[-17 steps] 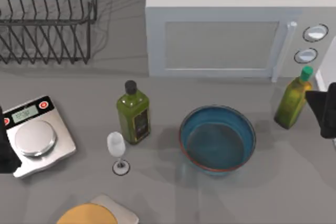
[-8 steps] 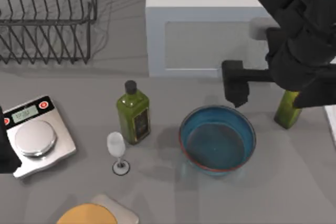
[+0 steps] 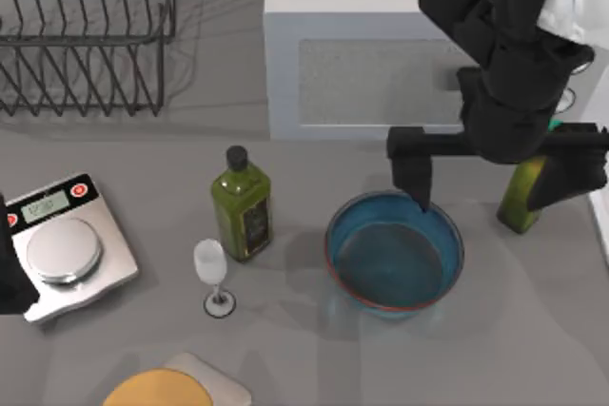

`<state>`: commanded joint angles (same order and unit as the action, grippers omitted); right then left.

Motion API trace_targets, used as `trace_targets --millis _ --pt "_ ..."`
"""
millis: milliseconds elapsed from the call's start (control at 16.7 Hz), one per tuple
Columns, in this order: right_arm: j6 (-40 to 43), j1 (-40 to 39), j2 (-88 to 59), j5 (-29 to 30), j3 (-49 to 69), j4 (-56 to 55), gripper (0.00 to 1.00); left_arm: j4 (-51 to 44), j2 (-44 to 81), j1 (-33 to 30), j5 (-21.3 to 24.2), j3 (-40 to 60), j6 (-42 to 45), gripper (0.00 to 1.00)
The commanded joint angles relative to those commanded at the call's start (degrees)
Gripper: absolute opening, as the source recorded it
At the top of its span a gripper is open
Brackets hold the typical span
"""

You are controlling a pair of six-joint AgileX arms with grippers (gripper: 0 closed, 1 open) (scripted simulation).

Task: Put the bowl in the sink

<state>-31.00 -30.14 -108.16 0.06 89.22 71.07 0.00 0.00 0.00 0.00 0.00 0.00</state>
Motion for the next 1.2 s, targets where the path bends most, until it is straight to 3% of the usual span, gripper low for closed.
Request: trace_targets --millis 300,780,1140,1200 --pt "-0.8 -0.9 -0.5 0.0 -2.0 -2.4 1.0 0.0 0.0 0.0 0.0 0.0 0.0 1.0" --pt "-1.1 -1.1 -5.5 0.0 -14.1 -19.5 1.0 0.0 0.0 0.0 0.0 0.0 0.0 1.0" --pt "-0.2 -0.2 -6.0 0.0 -15.3 -21.3 1.0 0.0 0.0 0.0 0.0 0.0 0.0 1.0" --pt "-0.2 -0.2 -6.0 0.0 -15.3 -21.3 0.92 0.0 0.0 0.0 0.0 0.0 0.0 1.0"
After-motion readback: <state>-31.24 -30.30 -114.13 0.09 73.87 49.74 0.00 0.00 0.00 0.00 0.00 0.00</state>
